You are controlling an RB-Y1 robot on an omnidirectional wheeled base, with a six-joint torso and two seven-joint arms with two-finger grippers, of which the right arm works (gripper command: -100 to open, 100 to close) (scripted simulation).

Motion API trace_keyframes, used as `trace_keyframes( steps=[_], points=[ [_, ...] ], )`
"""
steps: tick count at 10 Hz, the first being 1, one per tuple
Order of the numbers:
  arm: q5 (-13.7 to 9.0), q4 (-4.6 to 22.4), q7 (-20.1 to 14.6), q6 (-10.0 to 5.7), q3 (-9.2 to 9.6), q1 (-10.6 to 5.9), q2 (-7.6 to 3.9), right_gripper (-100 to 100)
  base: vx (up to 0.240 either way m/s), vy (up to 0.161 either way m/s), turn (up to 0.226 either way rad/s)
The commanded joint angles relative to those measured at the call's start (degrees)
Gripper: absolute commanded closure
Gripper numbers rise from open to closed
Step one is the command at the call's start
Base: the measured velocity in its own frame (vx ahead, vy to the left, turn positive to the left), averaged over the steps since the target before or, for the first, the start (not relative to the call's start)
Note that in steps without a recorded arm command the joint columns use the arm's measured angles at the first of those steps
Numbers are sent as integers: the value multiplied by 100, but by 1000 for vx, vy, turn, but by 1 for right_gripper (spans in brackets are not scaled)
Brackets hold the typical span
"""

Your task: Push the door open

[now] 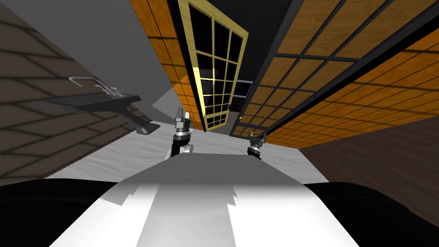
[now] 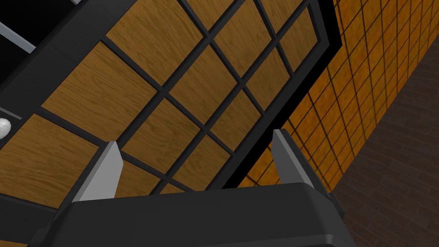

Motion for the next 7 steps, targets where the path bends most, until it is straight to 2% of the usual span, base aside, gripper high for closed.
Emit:
trace_keyframes(
  steps=[1,7],
  points=[
    [-132,116,-164,-41,-8,5,-1,-100,70,-68,220],
    [-590,636,-722,-260,-17,-13,33,-100,59,-82,211]
  ],
)
